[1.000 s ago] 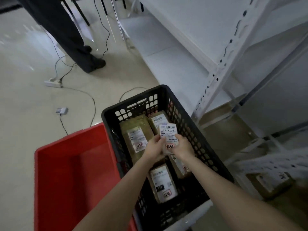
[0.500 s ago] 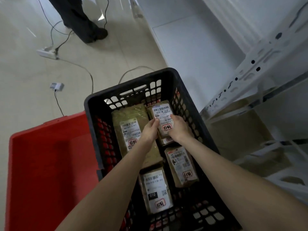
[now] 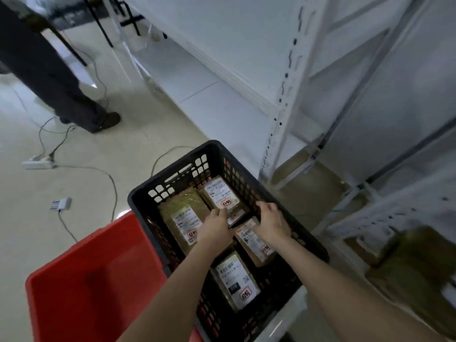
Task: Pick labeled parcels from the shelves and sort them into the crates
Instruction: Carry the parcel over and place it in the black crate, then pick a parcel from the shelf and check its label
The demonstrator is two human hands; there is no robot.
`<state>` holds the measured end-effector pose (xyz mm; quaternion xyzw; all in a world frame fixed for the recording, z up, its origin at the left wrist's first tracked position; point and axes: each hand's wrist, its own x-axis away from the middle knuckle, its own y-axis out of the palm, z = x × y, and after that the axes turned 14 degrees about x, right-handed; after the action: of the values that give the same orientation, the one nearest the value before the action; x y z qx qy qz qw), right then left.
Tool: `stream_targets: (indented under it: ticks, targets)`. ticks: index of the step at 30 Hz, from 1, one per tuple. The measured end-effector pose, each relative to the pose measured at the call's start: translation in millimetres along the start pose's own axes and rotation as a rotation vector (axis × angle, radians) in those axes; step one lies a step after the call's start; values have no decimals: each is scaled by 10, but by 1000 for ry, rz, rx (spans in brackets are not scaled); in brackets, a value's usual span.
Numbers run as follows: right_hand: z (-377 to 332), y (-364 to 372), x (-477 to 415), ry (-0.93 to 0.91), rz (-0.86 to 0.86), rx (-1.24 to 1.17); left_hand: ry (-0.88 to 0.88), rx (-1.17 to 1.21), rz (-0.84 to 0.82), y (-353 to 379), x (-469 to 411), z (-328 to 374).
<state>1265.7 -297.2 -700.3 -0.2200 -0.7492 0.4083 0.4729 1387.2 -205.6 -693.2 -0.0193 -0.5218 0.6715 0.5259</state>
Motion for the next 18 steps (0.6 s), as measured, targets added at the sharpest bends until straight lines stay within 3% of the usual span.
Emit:
stream_targets:
  ticks: [7, 18]
  targets:
    - [357, -275, 1183, 160, 158, -94, 326, -202, -67, -41, 731, 583]
    - [1404, -470, 3076, 495, 367, -221, 728, -430, -148, 589, 2090, 1822]
